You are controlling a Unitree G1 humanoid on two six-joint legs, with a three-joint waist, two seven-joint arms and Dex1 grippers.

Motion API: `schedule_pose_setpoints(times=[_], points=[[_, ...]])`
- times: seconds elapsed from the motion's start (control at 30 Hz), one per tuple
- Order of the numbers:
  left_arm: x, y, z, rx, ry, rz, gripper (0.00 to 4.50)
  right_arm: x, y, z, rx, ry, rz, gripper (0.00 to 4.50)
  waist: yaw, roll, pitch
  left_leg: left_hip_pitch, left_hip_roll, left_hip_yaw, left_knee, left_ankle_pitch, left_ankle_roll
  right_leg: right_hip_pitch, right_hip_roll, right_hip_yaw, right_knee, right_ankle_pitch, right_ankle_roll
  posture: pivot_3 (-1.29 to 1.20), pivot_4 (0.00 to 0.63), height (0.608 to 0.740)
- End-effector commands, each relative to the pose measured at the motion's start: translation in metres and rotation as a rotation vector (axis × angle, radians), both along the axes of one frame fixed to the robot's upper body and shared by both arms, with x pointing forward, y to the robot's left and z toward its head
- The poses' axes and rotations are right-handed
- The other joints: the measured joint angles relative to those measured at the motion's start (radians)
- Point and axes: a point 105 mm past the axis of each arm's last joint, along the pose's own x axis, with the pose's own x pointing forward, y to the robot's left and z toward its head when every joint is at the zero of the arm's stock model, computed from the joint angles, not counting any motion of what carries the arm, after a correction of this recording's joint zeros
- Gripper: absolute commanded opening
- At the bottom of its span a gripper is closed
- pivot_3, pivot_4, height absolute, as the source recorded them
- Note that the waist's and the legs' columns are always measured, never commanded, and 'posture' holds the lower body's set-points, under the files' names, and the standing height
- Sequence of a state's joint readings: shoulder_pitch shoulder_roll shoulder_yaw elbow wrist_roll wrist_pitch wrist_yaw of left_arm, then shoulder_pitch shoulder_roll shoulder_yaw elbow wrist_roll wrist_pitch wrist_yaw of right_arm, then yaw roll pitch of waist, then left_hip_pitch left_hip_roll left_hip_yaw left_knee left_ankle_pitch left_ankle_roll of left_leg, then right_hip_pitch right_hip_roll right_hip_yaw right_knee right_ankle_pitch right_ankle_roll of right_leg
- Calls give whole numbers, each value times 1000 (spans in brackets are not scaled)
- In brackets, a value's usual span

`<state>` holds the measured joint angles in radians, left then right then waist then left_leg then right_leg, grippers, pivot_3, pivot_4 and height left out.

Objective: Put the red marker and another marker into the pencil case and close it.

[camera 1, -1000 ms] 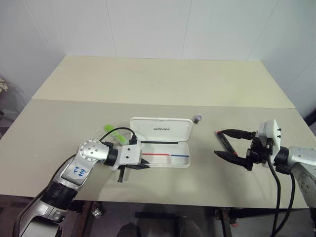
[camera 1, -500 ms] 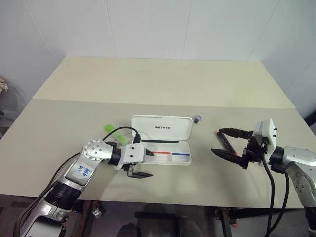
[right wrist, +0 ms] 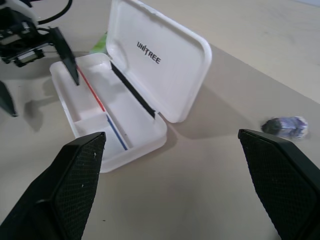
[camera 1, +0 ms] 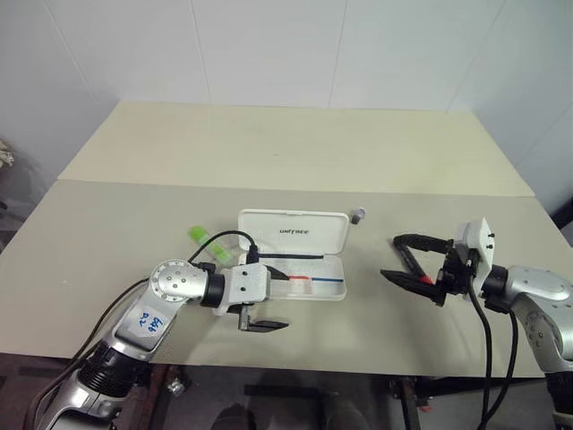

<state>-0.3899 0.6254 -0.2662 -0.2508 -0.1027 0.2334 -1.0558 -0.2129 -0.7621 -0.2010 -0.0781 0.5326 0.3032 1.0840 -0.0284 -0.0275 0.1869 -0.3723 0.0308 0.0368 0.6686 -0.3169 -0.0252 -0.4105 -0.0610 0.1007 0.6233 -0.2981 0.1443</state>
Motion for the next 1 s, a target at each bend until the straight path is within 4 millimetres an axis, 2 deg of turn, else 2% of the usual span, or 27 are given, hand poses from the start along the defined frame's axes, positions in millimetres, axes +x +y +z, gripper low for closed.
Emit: schedule_pose_setpoints(times=[0.03, 0.27, 0.43, 0.57, 0.83, 1.0], points=[[-7, -7, 21, -77, -50, -28, 4469, 3, -7, -2, -29, -20, -44, 4500, 0, 0, 0, 0, 0, 0, 0, 0, 0, 0, 0, 0, 0, 0, 0, 0, 150, 740], [-6, -4, 56, -261, -54, 15, 4469, 18, -28, -8, -33, -19, -194, 4500, -1, 0, 0, 0, 0, 0, 0, 0, 0, 0, 0, 0, 0, 0, 0, 0, 150, 740], [-10, 3, 77, -431, -24, 40, 4469, 22, -39, -20, -48, 4, -271, 4500, -1, 0, 0, 1, 0, 0, 0, 0, 0, 0, 0, 0, 1, 0, 0, 0, 150, 740], [-8, 13, 82, -461, 1, 93, 4469, 25, -49, -34, -75, 34, -336, 4500, -1, 0, 0, 1, 0, 0, 0, 0, 0, 0, 0, 0, 0, 0, 0, 0, 150, 740], [-21, 41, 81, -390, 71, 92, 4469, 42, -66, -59, -86, 111, -489, 4500, -9, 0, 0, 2, 0, 1, 0, 0, -1, 1, 0, 1, 1, 0, 0, 0, 150, 740], [-19, 57, 87, -366, 50, 125, 4469, 45, -68, -72, -77, 168, -513, 4500, -15, 0, 0, 3, 0, 1, 0, 0, -1, 2, 0, 1, 0, 0, -1, 0, 150, 740]])
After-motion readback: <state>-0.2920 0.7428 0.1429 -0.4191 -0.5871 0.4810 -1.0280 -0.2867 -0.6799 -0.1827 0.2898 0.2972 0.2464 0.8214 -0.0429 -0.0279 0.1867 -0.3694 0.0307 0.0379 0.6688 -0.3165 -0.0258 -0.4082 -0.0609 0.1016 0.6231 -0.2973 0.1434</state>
